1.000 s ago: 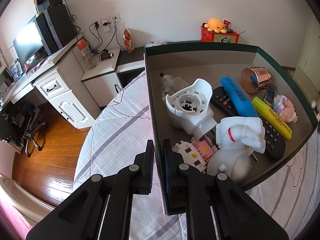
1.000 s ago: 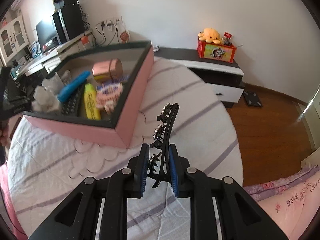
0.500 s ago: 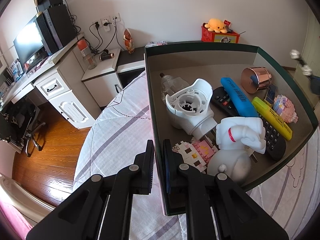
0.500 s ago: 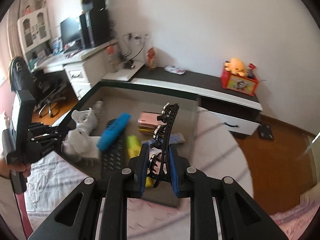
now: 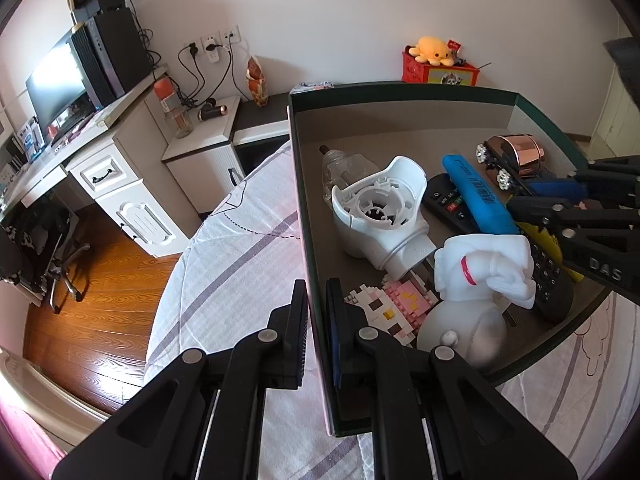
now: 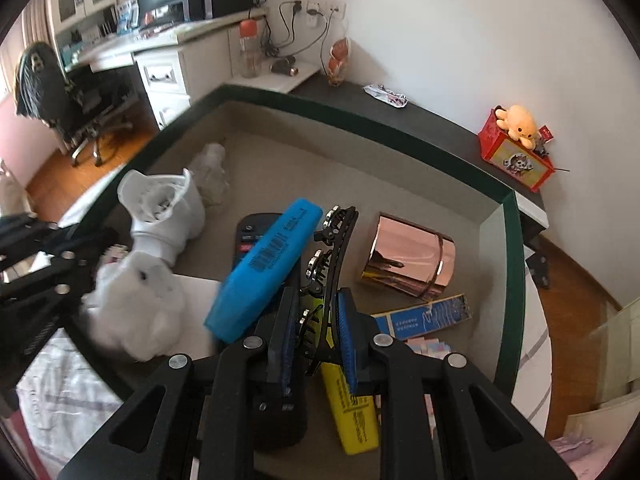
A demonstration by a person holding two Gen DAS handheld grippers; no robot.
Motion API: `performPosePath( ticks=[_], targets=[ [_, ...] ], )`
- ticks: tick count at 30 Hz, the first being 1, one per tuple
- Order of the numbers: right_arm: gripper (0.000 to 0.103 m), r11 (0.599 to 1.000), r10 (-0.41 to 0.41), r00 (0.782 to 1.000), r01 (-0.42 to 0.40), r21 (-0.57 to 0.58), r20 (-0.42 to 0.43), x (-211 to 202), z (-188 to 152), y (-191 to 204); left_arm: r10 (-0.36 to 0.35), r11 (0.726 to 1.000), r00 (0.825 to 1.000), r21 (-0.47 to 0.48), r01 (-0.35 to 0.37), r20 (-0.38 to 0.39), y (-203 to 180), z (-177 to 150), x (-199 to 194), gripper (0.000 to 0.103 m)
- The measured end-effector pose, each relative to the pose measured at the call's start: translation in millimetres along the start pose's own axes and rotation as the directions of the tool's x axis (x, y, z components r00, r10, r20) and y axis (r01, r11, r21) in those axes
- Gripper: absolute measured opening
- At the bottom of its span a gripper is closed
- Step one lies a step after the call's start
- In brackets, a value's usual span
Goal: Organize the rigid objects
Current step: 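Carry black track piece into the pink box and open right tool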
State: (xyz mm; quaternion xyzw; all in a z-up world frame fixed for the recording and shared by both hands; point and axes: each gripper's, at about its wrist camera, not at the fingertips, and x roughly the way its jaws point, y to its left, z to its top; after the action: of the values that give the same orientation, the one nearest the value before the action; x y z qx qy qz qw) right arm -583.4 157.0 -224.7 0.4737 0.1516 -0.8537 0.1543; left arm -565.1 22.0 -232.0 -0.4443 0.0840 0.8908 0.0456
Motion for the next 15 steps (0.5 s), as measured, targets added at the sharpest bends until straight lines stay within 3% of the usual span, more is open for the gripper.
performPosePath(
  ticks=[3, 12, 15],
  targets=[
    [0.02, 0.999, -0.048, 0.999, 0.048, -0.012, 0.014, 2, 1, 0, 0.0, 1.0, 1.0, -0.004, 0.0, 0.003, 2, 0, 1, 0.008],
    [0.021, 0.999, -0.026, 0.998, 0.025, 0.033, 0.049, 0, 0, -2, 0.002, 1.0, 1.0, -0.002, -0.002, 0.001, 2, 0, 3, 0.008],
    [0.032, 0.999, -0.028, 0.998, 0.026, 0.031, 0.058, -5, -2, 1, 0.003, 1.0, 1.0, -0.002, -0.003, -0.001, 2, 0, 3, 0.008]
  ],
)
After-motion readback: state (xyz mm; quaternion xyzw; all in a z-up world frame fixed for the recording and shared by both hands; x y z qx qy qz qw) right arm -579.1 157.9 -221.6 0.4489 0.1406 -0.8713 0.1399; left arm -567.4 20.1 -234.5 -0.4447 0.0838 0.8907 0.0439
